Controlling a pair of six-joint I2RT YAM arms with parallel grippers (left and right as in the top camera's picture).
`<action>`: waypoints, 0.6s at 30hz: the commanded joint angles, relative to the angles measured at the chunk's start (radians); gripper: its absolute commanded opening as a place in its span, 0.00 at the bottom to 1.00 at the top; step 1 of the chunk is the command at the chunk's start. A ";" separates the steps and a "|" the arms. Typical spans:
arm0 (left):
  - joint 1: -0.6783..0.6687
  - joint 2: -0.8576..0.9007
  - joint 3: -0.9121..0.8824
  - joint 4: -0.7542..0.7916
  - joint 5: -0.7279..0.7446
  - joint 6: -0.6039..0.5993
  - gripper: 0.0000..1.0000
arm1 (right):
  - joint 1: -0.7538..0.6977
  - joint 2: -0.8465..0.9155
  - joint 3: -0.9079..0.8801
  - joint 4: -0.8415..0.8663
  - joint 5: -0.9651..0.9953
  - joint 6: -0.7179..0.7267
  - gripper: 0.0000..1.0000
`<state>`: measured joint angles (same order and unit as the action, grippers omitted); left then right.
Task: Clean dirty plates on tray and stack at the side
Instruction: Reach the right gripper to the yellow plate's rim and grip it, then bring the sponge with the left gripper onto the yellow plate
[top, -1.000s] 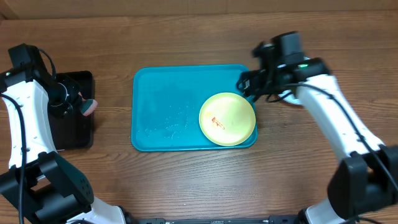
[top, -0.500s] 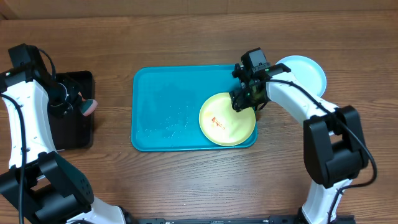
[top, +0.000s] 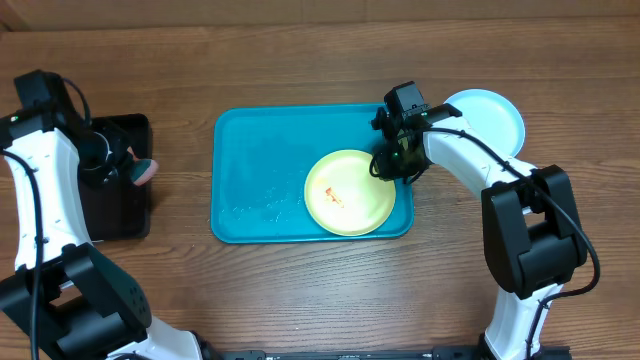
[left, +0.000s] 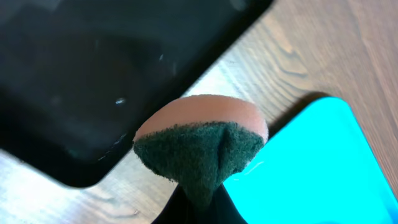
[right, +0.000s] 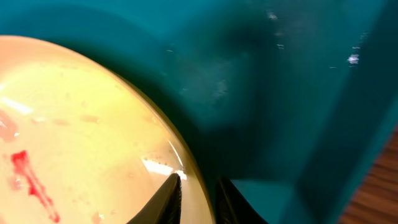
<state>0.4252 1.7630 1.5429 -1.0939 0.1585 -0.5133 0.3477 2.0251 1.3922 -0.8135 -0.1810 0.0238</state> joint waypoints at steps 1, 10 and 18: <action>-0.072 0.000 -0.031 0.037 0.116 0.109 0.04 | 0.053 0.026 -0.006 0.034 -0.101 0.183 0.26; -0.299 0.004 -0.039 0.056 0.127 0.183 0.04 | 0.120 0.087 -0.006 -0.017 0.063 0.350 0.40; -0.487 0.004 -0.052 0.044 0.123 0.199 0.04 | 0.125 0.087 -0.006 -0.023 0.004 0.423 0.04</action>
<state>-0.0048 1.7634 1.5108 -1.0470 0.2630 -0.3386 0.4675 2.0575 1.4036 -0.8459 -0.1806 0.3710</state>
